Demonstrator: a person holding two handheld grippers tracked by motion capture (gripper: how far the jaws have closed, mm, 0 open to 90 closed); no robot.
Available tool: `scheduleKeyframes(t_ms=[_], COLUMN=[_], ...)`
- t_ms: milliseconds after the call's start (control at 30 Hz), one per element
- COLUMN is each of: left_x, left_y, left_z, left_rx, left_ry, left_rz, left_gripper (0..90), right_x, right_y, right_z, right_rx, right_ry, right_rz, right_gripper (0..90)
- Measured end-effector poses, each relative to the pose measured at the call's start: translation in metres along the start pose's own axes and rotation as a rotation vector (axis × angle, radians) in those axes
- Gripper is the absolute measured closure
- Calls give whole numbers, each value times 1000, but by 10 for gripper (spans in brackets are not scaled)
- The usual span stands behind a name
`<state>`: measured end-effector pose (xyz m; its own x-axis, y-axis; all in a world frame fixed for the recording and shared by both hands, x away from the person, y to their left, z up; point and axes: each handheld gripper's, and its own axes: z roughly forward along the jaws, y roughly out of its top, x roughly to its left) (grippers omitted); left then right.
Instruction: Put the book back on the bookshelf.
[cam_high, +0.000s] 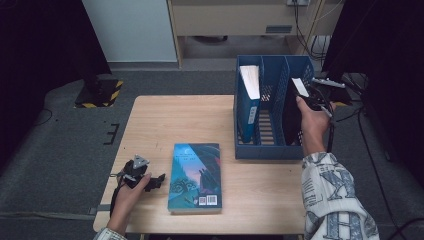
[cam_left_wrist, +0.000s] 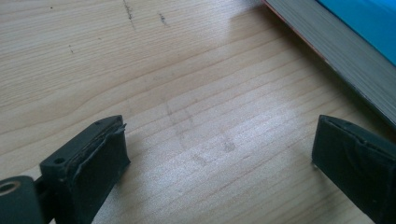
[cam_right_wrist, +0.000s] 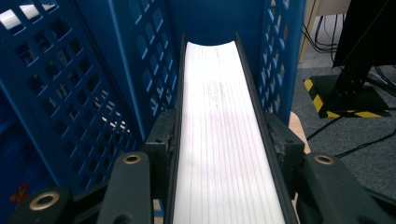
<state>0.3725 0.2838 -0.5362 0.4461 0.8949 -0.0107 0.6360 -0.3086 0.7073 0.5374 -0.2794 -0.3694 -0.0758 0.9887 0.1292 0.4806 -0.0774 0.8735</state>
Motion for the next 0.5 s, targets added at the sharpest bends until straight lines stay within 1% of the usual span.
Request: scheduleKeyframes(t_ms=[67,167,233,367,400,500], left_x=[0,0,0,0,0,0], left_y=[0,0,0,0,0,1], left_z=[0,0,0,0,0,1], left_rx=[0,1,1,1,2,0], left_ry=[0,0,0,0,0,0], left_rz=[0,0,0,0,1,-2], left_gripper=[28,28,28,28,28,28], right_x=[1,0,-2,-5,-6,-7], right_y=[2,2,1,1,1,1], right_z=[3,8,11,15,16,16], right_rx=[3,8,8,6,3,2], right_ry=[1,-5,-14,-14,-15,-18], right_rz=[-15,-18,-5,-1,13,23], right_gripper=[536,537,537,536,536,535])
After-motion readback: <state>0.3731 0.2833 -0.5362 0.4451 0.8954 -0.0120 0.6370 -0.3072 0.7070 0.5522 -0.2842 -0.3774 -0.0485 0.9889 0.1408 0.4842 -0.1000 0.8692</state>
